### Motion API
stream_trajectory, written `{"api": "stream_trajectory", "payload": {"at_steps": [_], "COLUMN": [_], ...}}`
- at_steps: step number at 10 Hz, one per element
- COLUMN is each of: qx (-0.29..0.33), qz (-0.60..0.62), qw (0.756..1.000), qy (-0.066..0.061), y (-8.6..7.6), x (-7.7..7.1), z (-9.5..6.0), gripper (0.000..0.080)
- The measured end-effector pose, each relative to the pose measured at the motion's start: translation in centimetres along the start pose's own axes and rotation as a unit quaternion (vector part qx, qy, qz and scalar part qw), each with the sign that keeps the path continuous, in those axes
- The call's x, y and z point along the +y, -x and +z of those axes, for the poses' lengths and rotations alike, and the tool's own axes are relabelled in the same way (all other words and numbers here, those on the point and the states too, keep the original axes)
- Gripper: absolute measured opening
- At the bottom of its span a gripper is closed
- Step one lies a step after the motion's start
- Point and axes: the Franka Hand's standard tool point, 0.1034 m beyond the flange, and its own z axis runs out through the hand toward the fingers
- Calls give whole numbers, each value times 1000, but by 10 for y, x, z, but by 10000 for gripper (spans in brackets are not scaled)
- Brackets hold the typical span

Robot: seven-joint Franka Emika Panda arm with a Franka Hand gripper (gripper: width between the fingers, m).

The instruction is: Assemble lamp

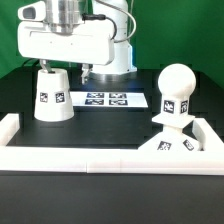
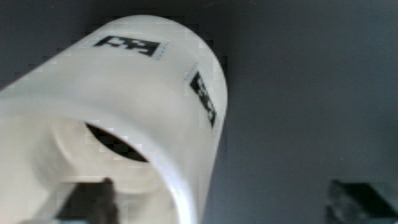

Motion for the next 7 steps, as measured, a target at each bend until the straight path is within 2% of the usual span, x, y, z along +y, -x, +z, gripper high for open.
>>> {"api": "stream_trajectory", "payload": {"at_steps": [1,2,3,4,5,7], "qx": [0,0,0,-1,1,1], "qz": [0,-1,-1,-1,-2,-2], "qw": [1000,1000,1000,1000,1000,1000], "qy": [0,0,0,0,0,0], "y": [0,0,0,0,-1,-1], "x": [0,0,0,0,0,0], "z": [0,0,0,0,0,0], "gripper": [436,436,228,228,68,44]}}
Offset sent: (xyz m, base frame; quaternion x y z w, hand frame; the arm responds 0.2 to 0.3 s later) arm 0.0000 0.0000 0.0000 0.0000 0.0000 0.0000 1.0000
